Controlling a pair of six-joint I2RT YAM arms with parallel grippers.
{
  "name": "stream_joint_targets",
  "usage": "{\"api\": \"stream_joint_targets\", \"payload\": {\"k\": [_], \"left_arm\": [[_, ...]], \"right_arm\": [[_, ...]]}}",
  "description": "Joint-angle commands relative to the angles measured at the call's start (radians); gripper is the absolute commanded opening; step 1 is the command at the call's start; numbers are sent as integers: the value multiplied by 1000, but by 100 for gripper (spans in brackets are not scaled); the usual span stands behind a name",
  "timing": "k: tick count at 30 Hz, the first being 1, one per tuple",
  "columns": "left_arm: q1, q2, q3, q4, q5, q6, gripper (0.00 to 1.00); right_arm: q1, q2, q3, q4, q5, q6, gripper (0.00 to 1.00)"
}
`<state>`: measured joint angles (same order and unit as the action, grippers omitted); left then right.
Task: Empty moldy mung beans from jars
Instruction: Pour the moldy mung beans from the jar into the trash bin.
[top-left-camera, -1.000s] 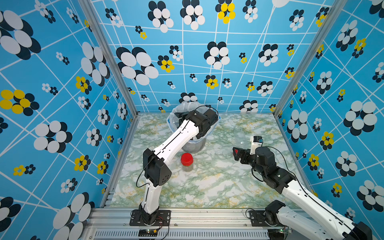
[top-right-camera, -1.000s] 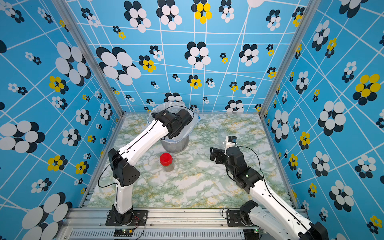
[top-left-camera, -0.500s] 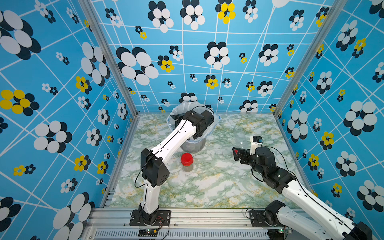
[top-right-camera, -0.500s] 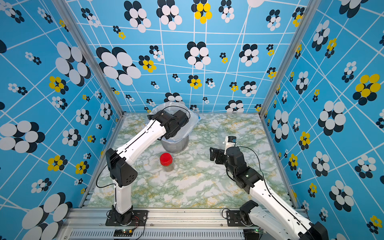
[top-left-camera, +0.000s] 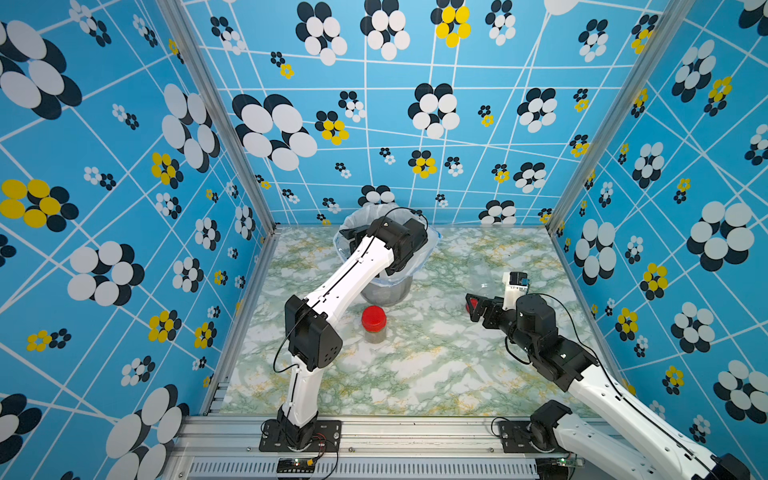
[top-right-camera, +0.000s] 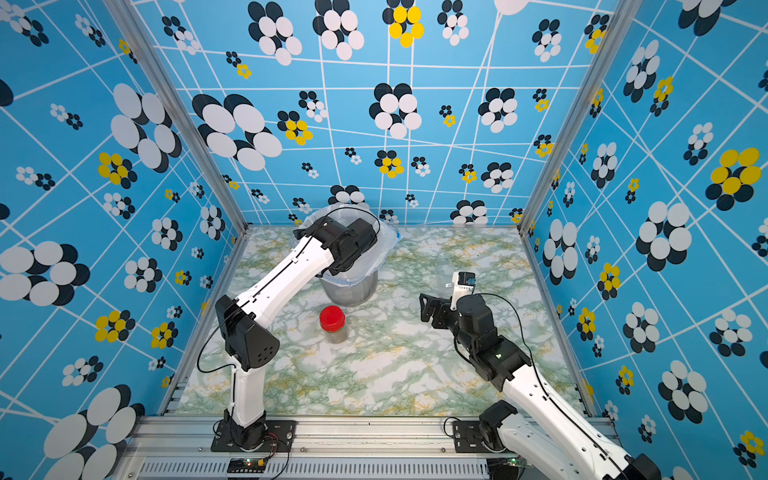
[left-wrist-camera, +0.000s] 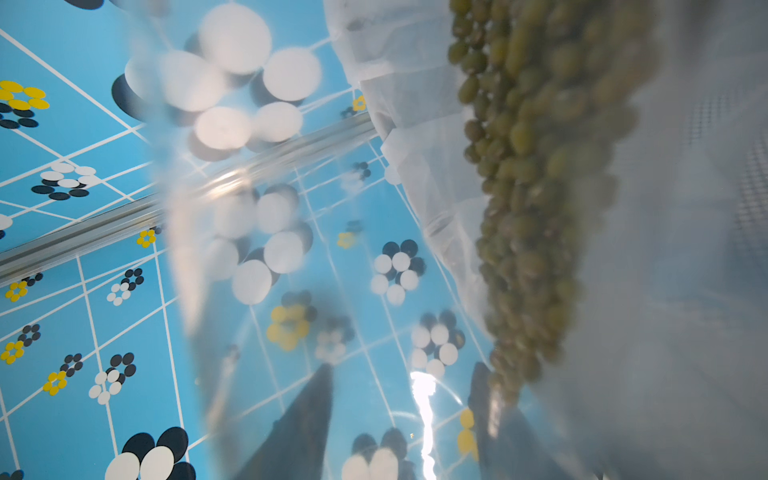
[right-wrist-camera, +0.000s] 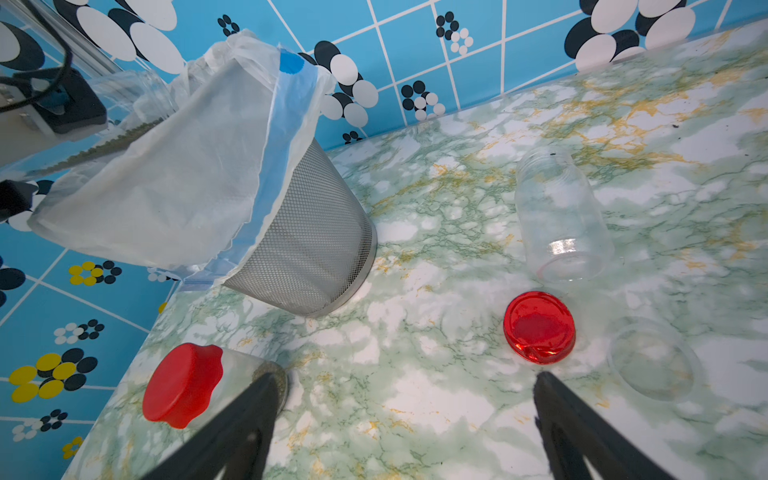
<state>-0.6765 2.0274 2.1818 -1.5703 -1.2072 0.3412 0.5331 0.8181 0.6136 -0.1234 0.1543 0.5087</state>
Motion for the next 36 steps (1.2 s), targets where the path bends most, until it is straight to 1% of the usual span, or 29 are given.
{"api": "stream_joint_targets", "payload": {"k": [1,4,8,10,12,15,20,21,22,23,24,28,29,32,36], "left_arm": [[-2,-18,0,-3,15,2,53],[9,7,-36,-1,47,4,53],[18,50,17,-61,85,-50,49],[18,44,25,-53,110,-48,53],[20,36,26,-46,121,-47,59],[23,22,27,-35,166,-50,63],[27,17,16,-28,210,-57,66],[29,19,13,-32,220,-59,61],[32,20,13,-38,240,-60,51],[36,20,17,-42,268,-63,37],[40,21,23,-41,286,-67,30],[43,13,26,-24,311,-54,20],[42,12,26,-22,313,-48,19],[43,9,24,-4,286,-38,19],[40,6,24,24,251,-22,22]], "right_arm": [[-7,-12,-13,-12,-9,-1,98],[-7,-17,-10,-19,-5,0,98],[-7,-28,-11,-28,7,0,98],[-7,-33,-10,-33,14,-1,98],[-7,-33,-13,-35,18,1,98],[-7,-29,-17,-28,19,4,98],[-7,-23,-15,-24,18,8,98],[-8,-25,-14,-27,18,5,98],[-7,-27,-15,-28,20,4,98],[-7,-31,-14,-30,26,4,98],[-7,-34,-15,-34,30,3,98],[-7,-39,-20,-35,45,7,98],[-7,-40,-21,-33,44,8,98],[-7,-35,-22,-30,48,8,98],[-7,-30,-20,-28,47,9,98]]}}
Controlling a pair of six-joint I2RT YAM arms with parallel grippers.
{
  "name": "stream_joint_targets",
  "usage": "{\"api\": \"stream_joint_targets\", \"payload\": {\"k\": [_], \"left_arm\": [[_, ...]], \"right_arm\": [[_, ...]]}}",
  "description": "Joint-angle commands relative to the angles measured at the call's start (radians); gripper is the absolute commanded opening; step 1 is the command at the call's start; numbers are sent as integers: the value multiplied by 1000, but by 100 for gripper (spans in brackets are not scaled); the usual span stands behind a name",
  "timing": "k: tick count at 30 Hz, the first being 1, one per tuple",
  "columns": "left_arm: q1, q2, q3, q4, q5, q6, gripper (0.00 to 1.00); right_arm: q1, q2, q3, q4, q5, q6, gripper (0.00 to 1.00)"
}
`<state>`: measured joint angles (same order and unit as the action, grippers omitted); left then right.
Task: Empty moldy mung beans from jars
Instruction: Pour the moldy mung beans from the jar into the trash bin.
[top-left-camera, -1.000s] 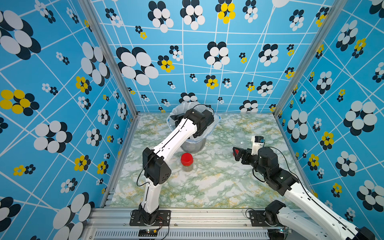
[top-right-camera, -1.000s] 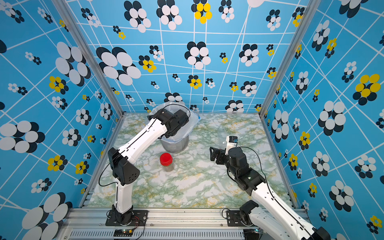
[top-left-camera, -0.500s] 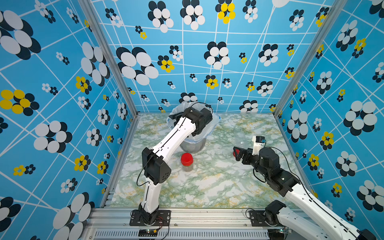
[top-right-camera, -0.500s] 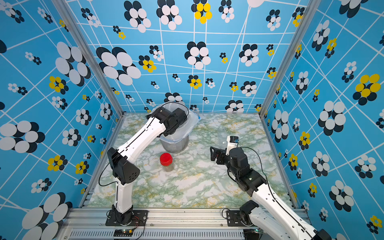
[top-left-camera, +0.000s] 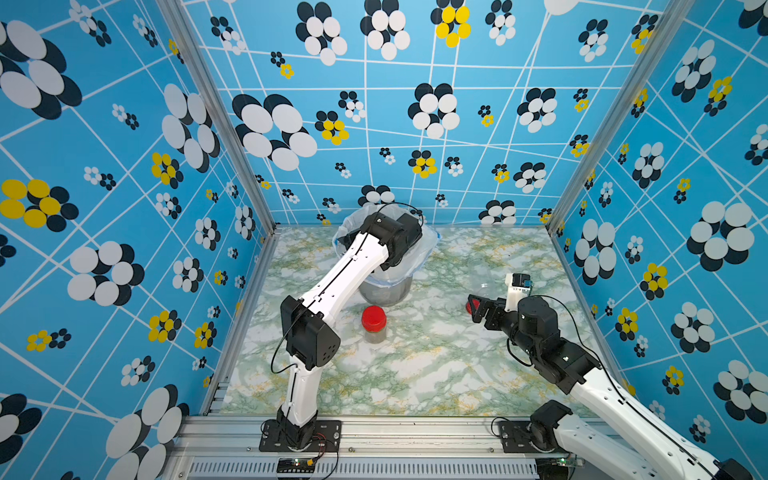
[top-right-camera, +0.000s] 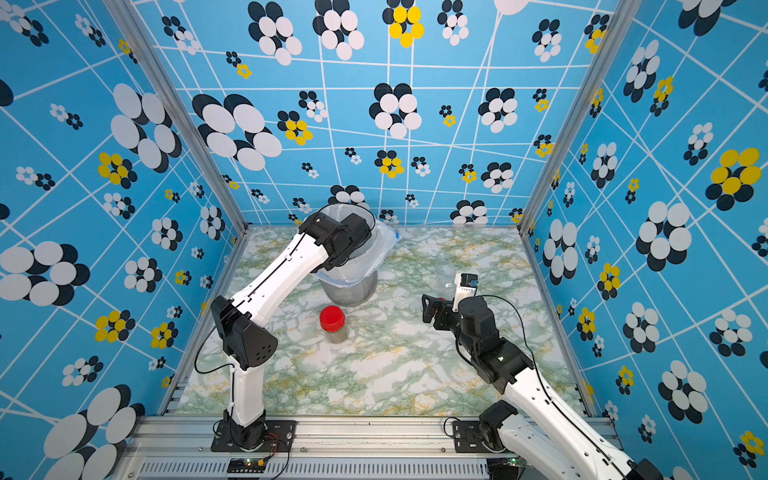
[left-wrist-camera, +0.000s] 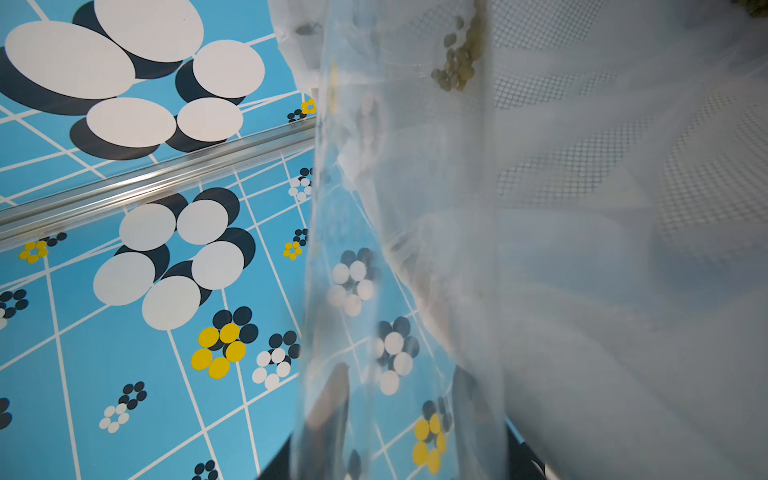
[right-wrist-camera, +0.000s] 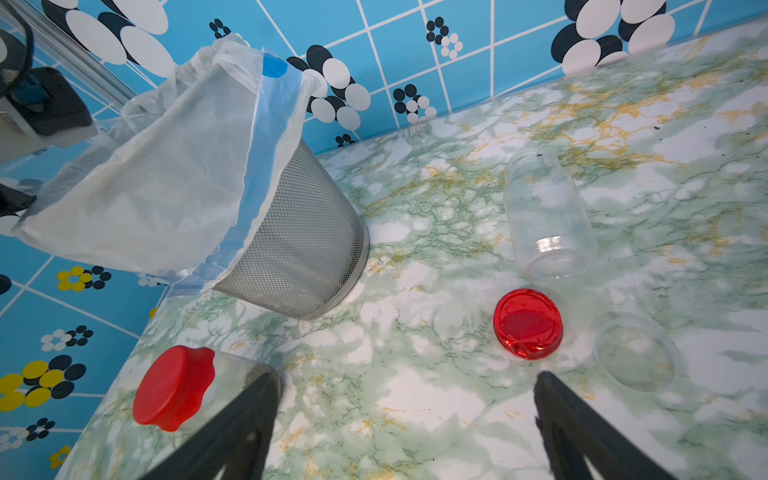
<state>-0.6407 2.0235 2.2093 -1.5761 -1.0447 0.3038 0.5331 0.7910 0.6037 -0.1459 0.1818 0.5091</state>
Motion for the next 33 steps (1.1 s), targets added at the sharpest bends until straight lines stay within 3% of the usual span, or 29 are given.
{"api": "stream_joint_targets", "payload": {"k": [1,7,15,26,33], "left_arm": [[2,6,-3,38,89,23,22],[-1,-35,38,70,196,48,25],[22,-86,63,120,457,-9,25],[71,-156,66,150,614,-19,26],[60,-92,220,10,488,6,25]], "right_arm": [[-7,-2,-10,-4,20,8,98],[-7,1,-8,-4,27,8,98],[-8,-2,-6,-14,28,7,98],[-7,-9,-3,6,-27,-12,99],[-7,11,8,20,-31,-2,98]]}}
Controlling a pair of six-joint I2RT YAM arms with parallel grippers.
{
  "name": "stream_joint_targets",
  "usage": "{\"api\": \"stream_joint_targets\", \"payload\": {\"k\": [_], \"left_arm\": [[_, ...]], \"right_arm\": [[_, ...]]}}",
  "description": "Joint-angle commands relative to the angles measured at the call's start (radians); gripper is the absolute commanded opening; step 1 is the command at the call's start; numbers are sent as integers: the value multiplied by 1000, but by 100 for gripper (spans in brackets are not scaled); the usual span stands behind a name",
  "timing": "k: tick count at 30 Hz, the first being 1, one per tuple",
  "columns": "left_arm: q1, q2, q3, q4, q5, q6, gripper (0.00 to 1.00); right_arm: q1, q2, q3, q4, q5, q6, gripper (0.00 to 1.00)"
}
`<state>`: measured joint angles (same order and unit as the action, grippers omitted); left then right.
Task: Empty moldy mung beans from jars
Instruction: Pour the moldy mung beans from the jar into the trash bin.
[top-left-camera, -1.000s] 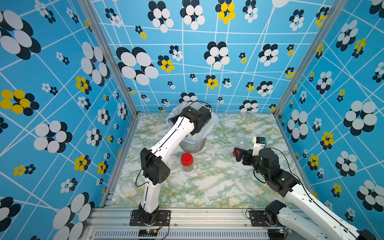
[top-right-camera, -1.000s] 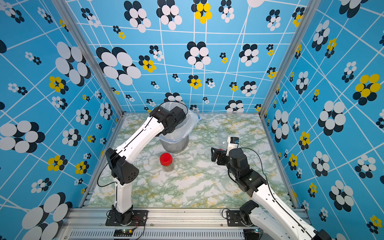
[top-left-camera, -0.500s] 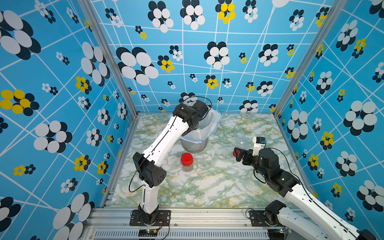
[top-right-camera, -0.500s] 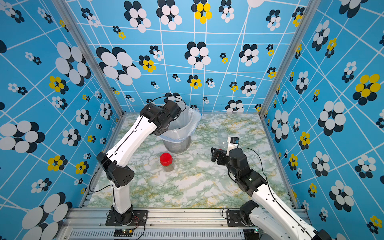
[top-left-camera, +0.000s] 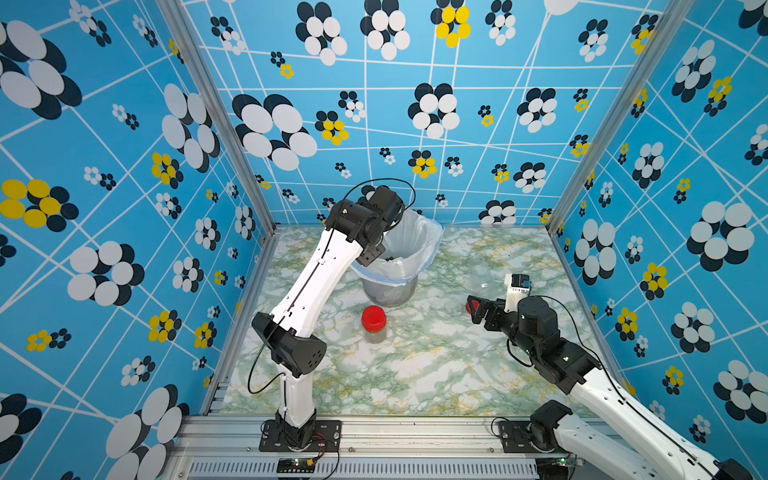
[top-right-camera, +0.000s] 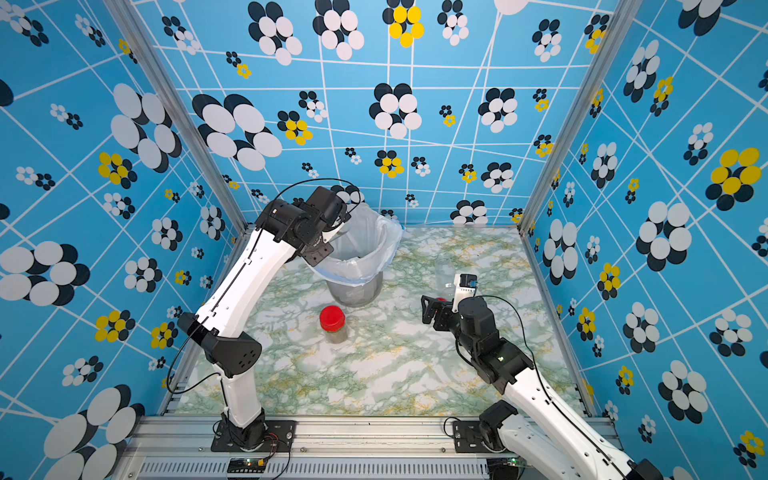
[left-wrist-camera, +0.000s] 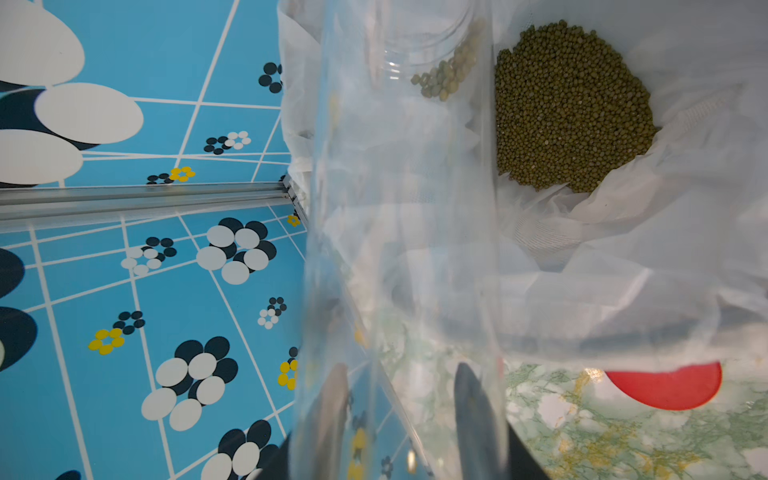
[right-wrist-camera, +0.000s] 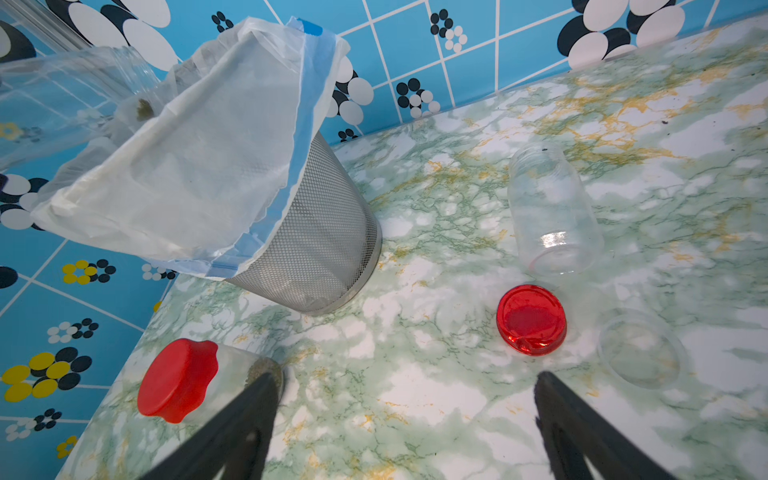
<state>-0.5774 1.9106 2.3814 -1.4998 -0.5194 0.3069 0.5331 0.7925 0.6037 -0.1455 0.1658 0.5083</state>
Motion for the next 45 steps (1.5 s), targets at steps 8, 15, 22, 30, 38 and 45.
{"api": "stream_joint_targets", "payload": {"k": [8,15,22,30,38,45], "left_arm": [[27,27,54,-129,157,-55,27],[63,54,59,-156,238,-122,31],[60,34,121,-119,243,-140,39],[89,37,39,-126,325,-160,38],[109,54,91,-149,356,-194,37],[93,-111,-21,44,493,-202,42]], "right_arm": [[-7,21,21,7,-13,7,98],[-8,30,35,-2,-12,7,98],[-7,22,45,-23,-4,1,98],[-7,28,48,-21,-5,9,98],[-7,28,52,-25,-8,10,98],[-7,26,71,3,-69,1,98]]}}
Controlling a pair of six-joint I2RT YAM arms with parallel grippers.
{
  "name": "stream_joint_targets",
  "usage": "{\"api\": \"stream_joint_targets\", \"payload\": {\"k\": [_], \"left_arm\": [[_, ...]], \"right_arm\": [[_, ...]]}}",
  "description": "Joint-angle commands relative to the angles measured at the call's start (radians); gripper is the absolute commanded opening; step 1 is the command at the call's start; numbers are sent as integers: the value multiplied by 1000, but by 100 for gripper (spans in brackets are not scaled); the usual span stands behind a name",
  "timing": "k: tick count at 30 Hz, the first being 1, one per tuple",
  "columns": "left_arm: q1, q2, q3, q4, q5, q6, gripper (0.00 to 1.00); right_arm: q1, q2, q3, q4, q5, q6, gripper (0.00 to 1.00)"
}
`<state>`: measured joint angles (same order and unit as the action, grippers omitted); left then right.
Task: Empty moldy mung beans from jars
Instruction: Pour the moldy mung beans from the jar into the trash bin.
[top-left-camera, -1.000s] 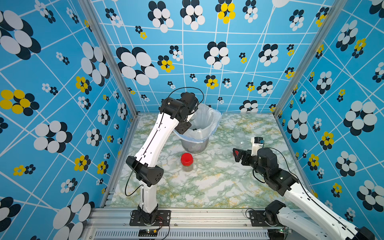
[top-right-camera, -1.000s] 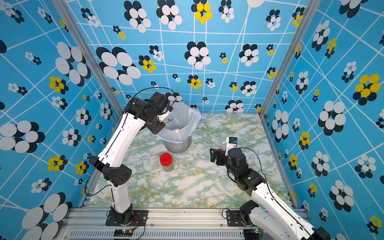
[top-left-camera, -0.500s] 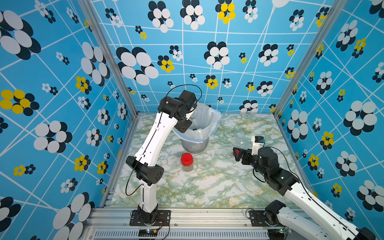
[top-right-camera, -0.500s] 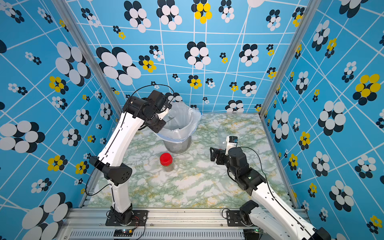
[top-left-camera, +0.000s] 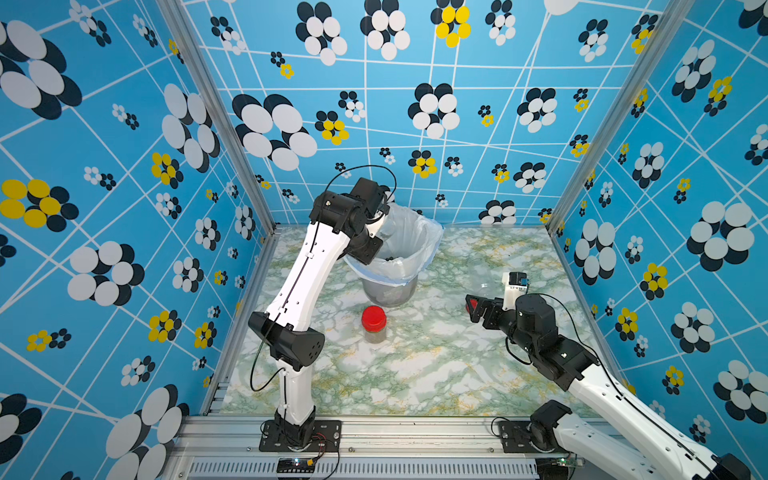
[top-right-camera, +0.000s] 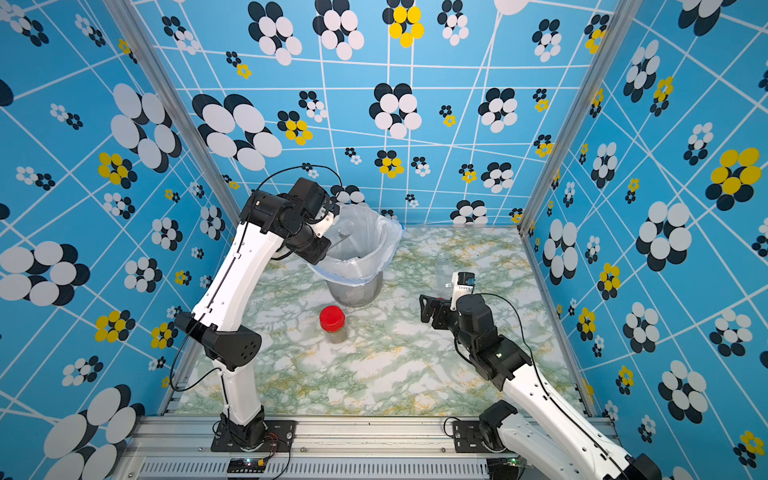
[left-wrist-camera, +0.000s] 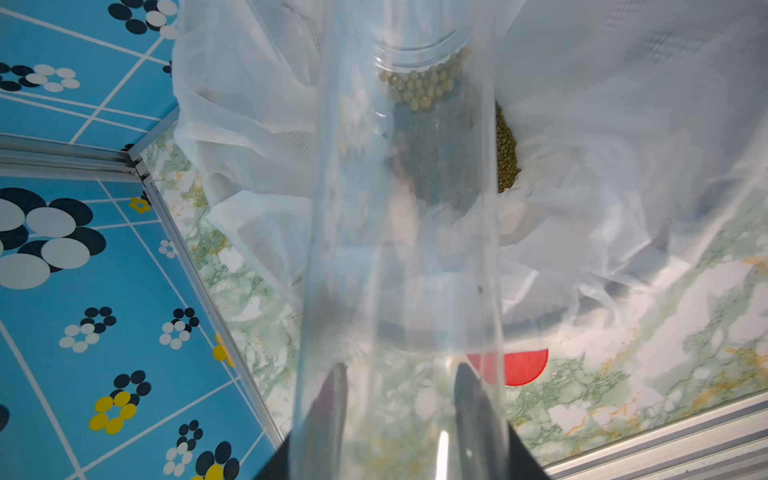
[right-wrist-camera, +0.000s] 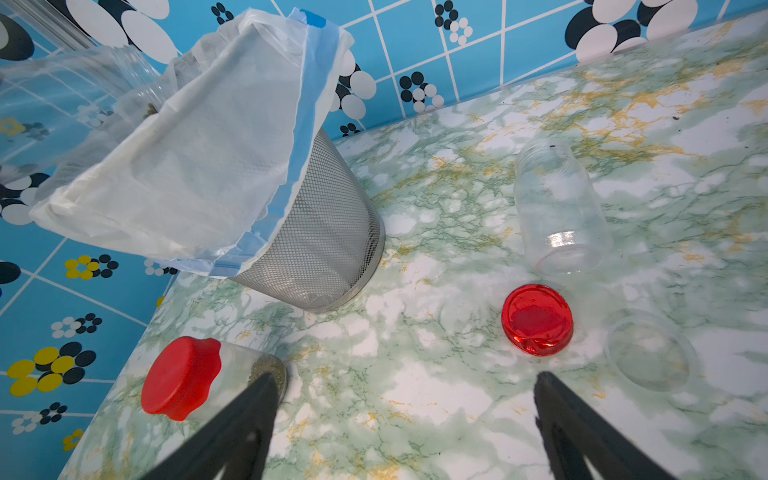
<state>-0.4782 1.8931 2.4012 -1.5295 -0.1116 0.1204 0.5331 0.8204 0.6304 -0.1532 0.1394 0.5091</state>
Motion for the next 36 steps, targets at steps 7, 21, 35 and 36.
{"api": "stream_joint_targets", "payload": {"k": [7,21,35,36], "left_arm": [[-6,-64,-99,60,92,-10,42],[-6,-25,-103,120,103,18,46],[-3,-38,-129,176,118,57,48],[-3,-37,-131,179,117,61,48]], "right_arm": [[-7,160,255,107,-117,-32,94],[17,591,777,58,-337,-11,38],[75,937,1195,-134,-422,-29,14],[77,969,1228,-172,-430,-34,14]]}}
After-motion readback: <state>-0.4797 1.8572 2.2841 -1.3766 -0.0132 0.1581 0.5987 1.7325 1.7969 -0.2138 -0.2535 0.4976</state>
